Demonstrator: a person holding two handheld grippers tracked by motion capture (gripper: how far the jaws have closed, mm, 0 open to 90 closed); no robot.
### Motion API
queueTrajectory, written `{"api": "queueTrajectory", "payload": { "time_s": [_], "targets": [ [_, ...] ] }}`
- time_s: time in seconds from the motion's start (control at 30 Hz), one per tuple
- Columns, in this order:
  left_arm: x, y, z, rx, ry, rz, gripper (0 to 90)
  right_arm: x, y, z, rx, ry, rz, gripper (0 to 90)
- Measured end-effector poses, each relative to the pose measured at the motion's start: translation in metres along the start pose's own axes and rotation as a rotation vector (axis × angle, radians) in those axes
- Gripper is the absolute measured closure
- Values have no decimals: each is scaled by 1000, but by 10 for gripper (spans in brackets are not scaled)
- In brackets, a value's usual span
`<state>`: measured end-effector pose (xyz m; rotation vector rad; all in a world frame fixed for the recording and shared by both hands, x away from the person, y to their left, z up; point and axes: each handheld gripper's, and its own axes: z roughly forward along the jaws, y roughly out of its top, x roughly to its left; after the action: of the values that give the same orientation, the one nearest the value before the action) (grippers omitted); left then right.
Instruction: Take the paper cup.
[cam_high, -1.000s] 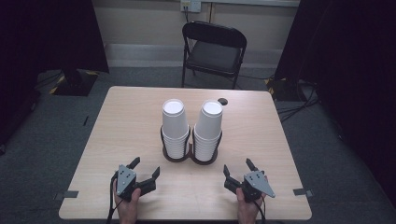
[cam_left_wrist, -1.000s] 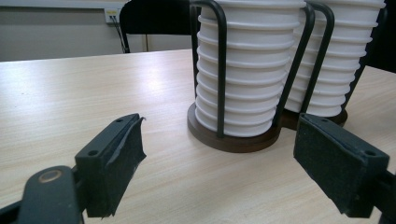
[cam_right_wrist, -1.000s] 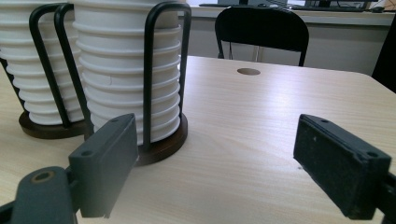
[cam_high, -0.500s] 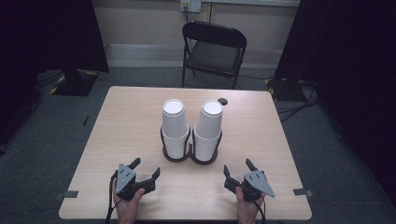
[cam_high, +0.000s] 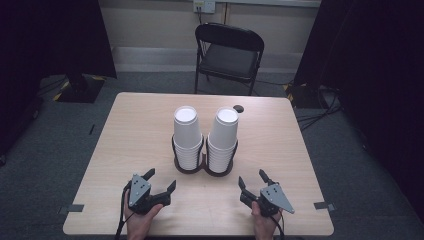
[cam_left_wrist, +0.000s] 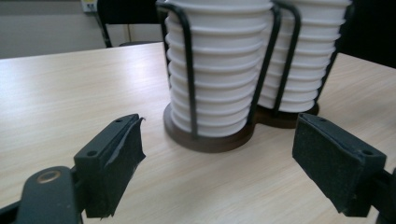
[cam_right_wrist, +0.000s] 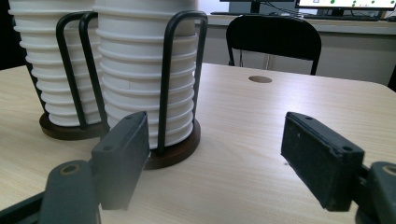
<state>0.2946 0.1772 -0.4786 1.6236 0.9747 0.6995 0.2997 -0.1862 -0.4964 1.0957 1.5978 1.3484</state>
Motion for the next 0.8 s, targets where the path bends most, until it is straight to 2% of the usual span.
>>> {"api": "queueTrajectory", "payload": {
  "time_s": [0.1, 0.23, 0.37, 0.4, 0.6, 0.63, 0.8],
  "targets": [
    [-4, 6, 1, -12, -14, 2, 161, -3, 0, 1, 8, 18, 22, 224],
    [-5, 13, 2, -20, -40, 5, 180, -4, 1, 2, 17, 9, 33, 210],
    [-12, 22, 5, -30, -68, 24, 180, -5, 1, 2, 27, 0, 51, 167],
    [-13, 24, 6, -25, -77, 37, 180, -5, 1, 2, 24, 2, 53, 157],
    [-20, 33, 12, -31, -117, 50, 180, -5, 1, 2, 30, -16, 56, 136],
    [-22, 35, 12, -27, -124, 42, 180, -5, 1, 2, 30, -17, 57, 136],
    [-26, 44, 15, -35, -160, 63, 195, -5, 1, 2, 26, -19, 61, 136]
  ]
}}
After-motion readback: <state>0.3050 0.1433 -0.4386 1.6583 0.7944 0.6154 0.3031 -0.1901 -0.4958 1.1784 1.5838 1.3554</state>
